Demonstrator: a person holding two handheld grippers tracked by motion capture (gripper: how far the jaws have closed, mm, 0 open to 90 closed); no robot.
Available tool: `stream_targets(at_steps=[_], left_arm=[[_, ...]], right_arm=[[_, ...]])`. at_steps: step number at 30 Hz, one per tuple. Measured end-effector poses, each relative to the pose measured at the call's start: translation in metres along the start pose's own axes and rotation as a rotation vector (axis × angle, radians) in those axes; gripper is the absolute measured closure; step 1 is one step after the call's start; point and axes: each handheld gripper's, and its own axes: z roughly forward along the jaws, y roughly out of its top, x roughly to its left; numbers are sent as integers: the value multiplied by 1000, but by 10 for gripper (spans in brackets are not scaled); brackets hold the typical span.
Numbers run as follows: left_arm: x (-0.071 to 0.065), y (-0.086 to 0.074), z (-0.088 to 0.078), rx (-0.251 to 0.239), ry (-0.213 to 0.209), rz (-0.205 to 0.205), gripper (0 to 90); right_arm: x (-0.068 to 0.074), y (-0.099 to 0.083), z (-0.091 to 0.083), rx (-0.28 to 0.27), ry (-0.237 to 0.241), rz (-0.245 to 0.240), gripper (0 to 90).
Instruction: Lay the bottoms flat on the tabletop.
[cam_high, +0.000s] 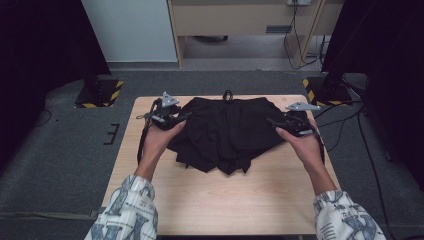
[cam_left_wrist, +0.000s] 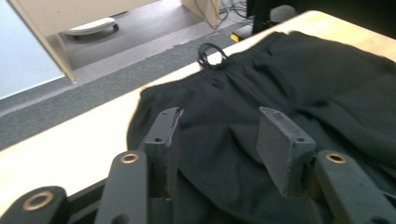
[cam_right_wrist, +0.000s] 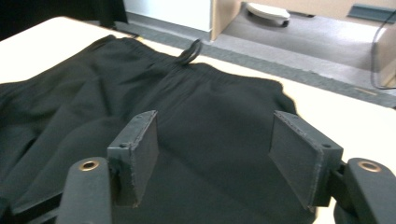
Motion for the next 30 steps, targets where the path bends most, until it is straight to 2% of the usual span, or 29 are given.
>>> stream_targets(at_steps=[1,3,5,9,10,12,13,14,16,19,23,25,26,28,30], left_arm=[[0,0,0,0,0,0,472],[-3,-15,-6,-13,-18,-6,458],[-5,-36,-7,-4,-41,-10,427],[-5,-71,-3,12,-79,-40,389],[-5,-71,-3,12,-79,-40,387],[-7,-90,1,12,-79,-62,375],[-7,-90,1,12,-79,-62,371],[-8,-98,1,5,-88,-82,371],[-12,-108,2,11,-93,-86,335],[-16,-115,2,10,-92,-75,318],[-18,-120,0,2,-107,-98,294],[-19,-123,-2,7,-95,-83,292],[-19,-125,-2,8,-92,-93,297],[-20,-127,-2,19,-90,-87,301],[-23,-132,1,32,-81,-81,305]], right_arm=[[0,0,0,0,0,0,308],[6,-8,0,11,17,5,283],[14,-19,0,17,42,8,269],[23,-33,3,38,69,-3,275],[23,-33,3,38,69,-3,275],[28,-44,7,54,77,-10,325],[28,-44,7,54,77,-10,325],[28,-47,8,56,80,-6,343],[34,-57,11,72,89,-6,403],[43,-64,13,82,100,-22,457],[51,-70,16,87,109,-32,503],[57,-74,17,85,112,-29,546],[62,-76,18,84,120,-33,590],[64,-77,19,83,125,-32,606],[74,-79,25,93,144,-45,624]])
